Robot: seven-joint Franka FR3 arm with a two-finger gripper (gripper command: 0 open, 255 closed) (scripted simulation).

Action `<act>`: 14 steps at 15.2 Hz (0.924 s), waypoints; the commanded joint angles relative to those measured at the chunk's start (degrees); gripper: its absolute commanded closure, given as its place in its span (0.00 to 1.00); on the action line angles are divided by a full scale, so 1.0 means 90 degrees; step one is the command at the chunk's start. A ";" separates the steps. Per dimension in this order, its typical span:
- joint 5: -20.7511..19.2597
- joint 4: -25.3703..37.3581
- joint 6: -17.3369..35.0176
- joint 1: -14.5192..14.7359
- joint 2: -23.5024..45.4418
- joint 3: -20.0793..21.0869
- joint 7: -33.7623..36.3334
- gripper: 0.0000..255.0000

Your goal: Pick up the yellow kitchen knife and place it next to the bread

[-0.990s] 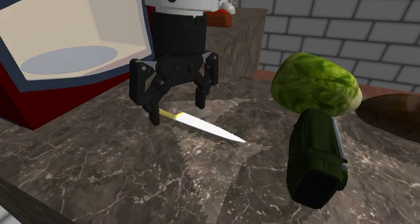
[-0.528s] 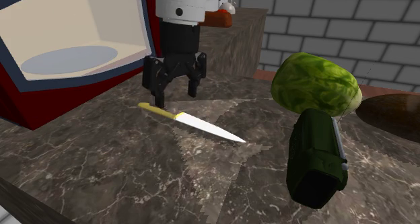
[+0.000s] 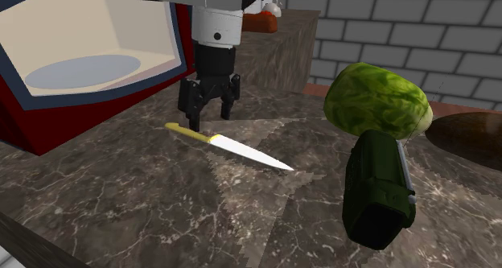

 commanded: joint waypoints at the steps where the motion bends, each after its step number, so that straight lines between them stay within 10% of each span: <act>1: 0.0014 -0.0140 0.0157 0.0012 0.0017 0.0010 -0.0024 0.00; 11: 0.0032 -0.0334 0.0368 0.0035 0.0033 0.0025 -0.0039 0.00; 12: 0.0032 -0.0334 0.0368 0.0035 0.0033 0.0025 -0.0039 1.00; 14: 0.0033 -0.0331 0.0368 0.0036 0.0036 0.0025 -0.0039 1.00</act>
